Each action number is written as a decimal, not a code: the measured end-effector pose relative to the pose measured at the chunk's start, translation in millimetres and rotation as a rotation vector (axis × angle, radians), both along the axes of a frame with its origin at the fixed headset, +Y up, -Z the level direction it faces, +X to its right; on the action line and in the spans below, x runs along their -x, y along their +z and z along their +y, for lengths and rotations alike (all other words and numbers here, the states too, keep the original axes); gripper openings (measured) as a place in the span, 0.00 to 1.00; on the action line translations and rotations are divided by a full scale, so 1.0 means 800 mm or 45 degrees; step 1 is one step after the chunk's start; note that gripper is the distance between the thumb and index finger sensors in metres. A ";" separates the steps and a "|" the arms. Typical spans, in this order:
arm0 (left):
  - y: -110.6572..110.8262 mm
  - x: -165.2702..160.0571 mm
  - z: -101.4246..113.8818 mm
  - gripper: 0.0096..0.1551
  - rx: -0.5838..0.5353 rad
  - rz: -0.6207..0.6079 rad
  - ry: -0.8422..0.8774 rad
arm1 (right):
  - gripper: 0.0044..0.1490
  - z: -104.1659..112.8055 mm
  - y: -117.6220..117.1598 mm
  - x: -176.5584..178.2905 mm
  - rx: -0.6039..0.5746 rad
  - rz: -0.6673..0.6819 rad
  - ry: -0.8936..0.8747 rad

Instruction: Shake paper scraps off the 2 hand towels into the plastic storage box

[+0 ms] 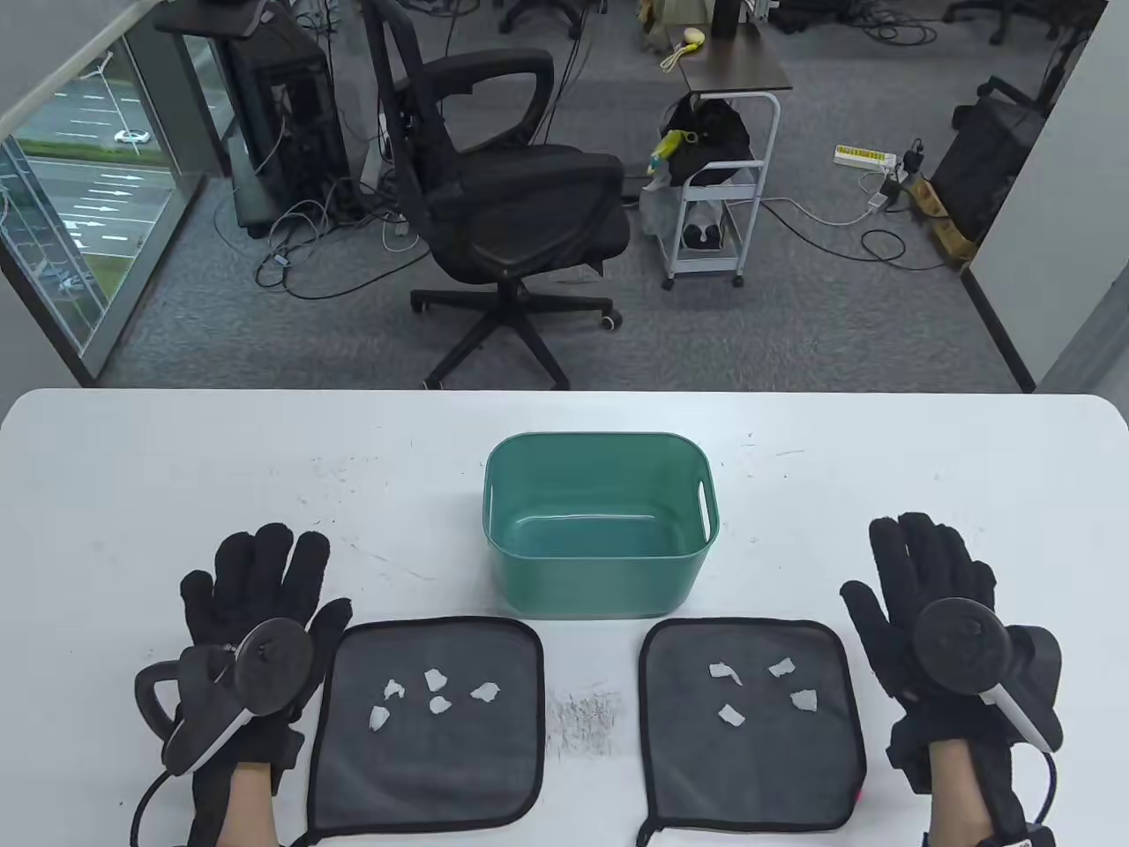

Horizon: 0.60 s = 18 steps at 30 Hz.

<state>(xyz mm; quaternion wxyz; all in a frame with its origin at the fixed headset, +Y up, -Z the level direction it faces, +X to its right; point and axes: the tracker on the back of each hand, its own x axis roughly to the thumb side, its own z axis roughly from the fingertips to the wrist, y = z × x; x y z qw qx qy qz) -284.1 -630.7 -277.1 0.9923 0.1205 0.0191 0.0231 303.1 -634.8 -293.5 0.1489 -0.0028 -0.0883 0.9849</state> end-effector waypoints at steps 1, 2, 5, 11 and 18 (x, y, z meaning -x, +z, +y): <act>0.000 0.000 0.000 0.43 0.003 -0.001 -0.002 | 0.45 -0.001 -0.001 0.001 0.009 0.003 0.009; 0.000 0.000 0.000 0.43 0.002 -0.002 -0.002 | 0.44 -0.001 -0.001 0.002 0.013 0.007 0.012; 0.001 -0.001 0.000 0.43 -0.001 -0.005 0.004 | 0.44 -0.002 -0.001 0.007 0.019 0.017 0.019; -0.002 0.004 -0.002 0.42 0.014 0.003 0.025 | 0.44 -0.004 -0.003 0.011 0.030 0.028 0.017; -0.003 0.007 -0.005 0.42 0.033 0.009 0.044 | 0.43 -0.009 -0.002 0.037 0.069 0.103 0.045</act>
